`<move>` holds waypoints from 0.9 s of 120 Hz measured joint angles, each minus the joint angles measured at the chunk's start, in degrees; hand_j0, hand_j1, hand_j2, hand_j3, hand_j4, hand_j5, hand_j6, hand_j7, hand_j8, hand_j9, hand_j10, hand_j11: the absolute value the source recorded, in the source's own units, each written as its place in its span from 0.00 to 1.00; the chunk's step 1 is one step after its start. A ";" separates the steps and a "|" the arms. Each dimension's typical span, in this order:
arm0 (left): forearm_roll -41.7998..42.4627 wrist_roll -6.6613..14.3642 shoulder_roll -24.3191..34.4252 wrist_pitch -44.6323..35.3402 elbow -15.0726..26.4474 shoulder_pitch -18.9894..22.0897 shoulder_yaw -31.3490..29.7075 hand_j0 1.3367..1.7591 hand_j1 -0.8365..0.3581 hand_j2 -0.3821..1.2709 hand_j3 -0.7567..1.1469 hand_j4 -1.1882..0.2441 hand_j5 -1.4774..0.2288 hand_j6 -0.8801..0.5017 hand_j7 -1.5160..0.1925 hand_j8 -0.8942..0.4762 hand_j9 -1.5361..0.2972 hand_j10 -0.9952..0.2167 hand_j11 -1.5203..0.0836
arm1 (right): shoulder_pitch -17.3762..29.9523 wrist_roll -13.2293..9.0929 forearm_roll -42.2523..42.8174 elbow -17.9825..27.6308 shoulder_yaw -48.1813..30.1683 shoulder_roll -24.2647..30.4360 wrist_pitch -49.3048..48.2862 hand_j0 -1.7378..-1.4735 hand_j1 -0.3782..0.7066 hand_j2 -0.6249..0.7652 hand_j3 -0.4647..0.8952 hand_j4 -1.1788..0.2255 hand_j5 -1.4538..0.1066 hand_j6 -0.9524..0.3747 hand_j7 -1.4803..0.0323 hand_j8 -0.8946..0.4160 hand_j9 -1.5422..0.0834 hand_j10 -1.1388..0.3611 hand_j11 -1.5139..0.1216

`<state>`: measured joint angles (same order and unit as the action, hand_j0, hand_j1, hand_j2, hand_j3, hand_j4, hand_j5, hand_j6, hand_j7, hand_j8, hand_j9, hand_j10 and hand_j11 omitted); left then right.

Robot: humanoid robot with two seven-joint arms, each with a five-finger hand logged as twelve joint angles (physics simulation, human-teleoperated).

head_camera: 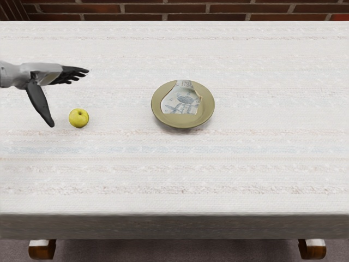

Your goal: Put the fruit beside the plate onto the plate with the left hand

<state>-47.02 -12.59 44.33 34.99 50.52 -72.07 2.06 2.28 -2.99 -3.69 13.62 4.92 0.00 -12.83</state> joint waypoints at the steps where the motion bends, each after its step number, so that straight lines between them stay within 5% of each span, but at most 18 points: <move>1: -0.04 0.00 0.02 0.00 0.00 -0.04 -0.01 0.76 0.99 0.23 0.40 0.83 0.87 0.63 0.89 0.65 0.84 0.82 0.95 | 0.00 0.00 0.00 0.00 0.00 0.00 0.00 0.30 0.04 0.45 0.34 0.83 0.92 0.71 0.97 0.67 0.94 0.75 0.92; 22: -0.42 0.63 -0.78 0.00 0.01 -1.49 0.07 0.76 0.99 0.23 0.40 0.83 0.87 0.63 0.89 0.65 0.84 0.82 0.95 | -0.16 0.00 0.00 0.00 -0.07 0.00 0.00 0.30 0.04 0.45 0.34 0.83 0.92 0.71 0.97 0.67 0.94 0.75 0.92; 26: -0.31 2.31 -0.82 0.00 0.01 -3.20 0.19 0.76 0.99 0.23 0.40 0.83 0.87 0.63 0.89 0.65 0.84 0.82 0.95 | -0.20 0.00 0.00 0.00 -0.08 0.00 0.00 0.30 0.04 0.45 0.34 0.83 0.92 0.71 0.97 0.67 0.94 0.75 0.92; 49: 2.82 32.52 -7.89 0.01 0.06 -8.41 0.57 0.76 0.99 0.23 0.40 0.83 0.87 0.63 0.89 0.65 0.84 0.82 0.95 | -0.33 0.00 0.00 0.00 -0.16 0.00 0.00 0.30 0.04 0.45 0.34 0.83 0.92 0.71 0.97 0.67 0.94 0.75 0.92; 55: 3.22 38.21 -8.09 0.01 0.08 -9.31 0.72 0.76 0.99 0.23 0.40 0.83 0.87 0.63 0.89 0.65 0.84 0.82 0.95 | -0.35 0.00 0.00 0.00 -0.16 0.00 0.00 0.30 0.04 0.45 0.34 0.83 0.92 0.71 0.97 0.67 0.94 0.75 0.92; 62: 3.94 42.23 -9.81 0.01 0.07 -8.63 1.88 0.76 0.99 0.23 0.40 0.83 0.87 0.63 0.89 0.65 0.84 0.82 0.95 | -0.39 0.00 0.00 0.00 -0.17 0.00 0.00 0.30 0.04 0.45 0.34 0.83 0.92 0.71 0.97 0.67 0.94 0.75 0.92; 79: 5.31 46.21 -10.89 0.02 0.57 -8.46 3.41 0.76 0.99 0.23 0.40 0.83 0.87 0.63 0.89 0.65 0.84 0.82 0.95 | -0.43 0.00 0.00 0.00 -0.17 0.00 0.00 0.30 0.04 0.45 0.34 0.83 0.92 0.71 0.97 0.67 0.94 0.75 0.92; 108: -5.68 47.45 -11.37 0.01 11.41 -5.11 3.36 0.76 0.99 0.23 0.40 0.83 0.87 0.63 0.89 0.65 0.84 0.82 0.95 | -0.44 0.00 0.00 0.00 -0.17 0.00 0.00 0.30 0.04 0.45 0.34 0.83 0.92 0.71 0.97 0.67 0.94 0.75 0.92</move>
<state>-52.70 34.87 32.96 35.00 61.92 -77.18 5.42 1.85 -2.99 -3.69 13.62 4.75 0.00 -12.83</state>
